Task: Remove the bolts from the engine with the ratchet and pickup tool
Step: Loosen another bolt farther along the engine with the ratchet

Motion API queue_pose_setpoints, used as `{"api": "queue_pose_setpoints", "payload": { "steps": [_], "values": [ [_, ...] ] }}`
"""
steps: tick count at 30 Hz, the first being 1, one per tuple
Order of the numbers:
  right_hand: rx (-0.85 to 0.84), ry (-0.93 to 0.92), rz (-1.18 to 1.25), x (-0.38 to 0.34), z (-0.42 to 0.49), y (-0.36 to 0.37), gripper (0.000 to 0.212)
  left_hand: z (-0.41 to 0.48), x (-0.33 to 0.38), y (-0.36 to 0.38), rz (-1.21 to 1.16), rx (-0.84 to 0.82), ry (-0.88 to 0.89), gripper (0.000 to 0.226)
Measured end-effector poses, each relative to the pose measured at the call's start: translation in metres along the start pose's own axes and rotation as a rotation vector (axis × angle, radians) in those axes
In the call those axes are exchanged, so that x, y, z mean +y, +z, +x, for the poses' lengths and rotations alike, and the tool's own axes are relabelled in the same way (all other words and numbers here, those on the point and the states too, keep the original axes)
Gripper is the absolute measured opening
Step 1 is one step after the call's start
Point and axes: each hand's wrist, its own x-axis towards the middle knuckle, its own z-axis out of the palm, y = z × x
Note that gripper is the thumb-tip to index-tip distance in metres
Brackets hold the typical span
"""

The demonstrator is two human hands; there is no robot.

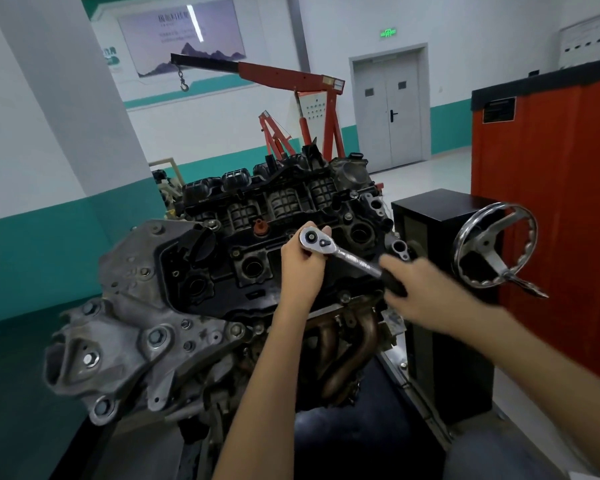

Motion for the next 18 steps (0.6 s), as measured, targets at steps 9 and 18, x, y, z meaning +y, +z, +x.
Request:
{"api": "queue_pose_setpoints", "payload": {
  "steps": [9, 18],
  "values": [
    [0.154, 0.21, 0.601, -0.074, -0.024, 0.098, 0.032, 0.005, 0.001, 0.005, -0.007, 0.087, -0.08, 0.041],
    [-0.064, -0.193, -0.365, 0.014, 0.038, -0.049, 0.021, 0.006, 0.004, -0.003, 0.054, -0.007, -0.007, 0.046]
  ]
}}
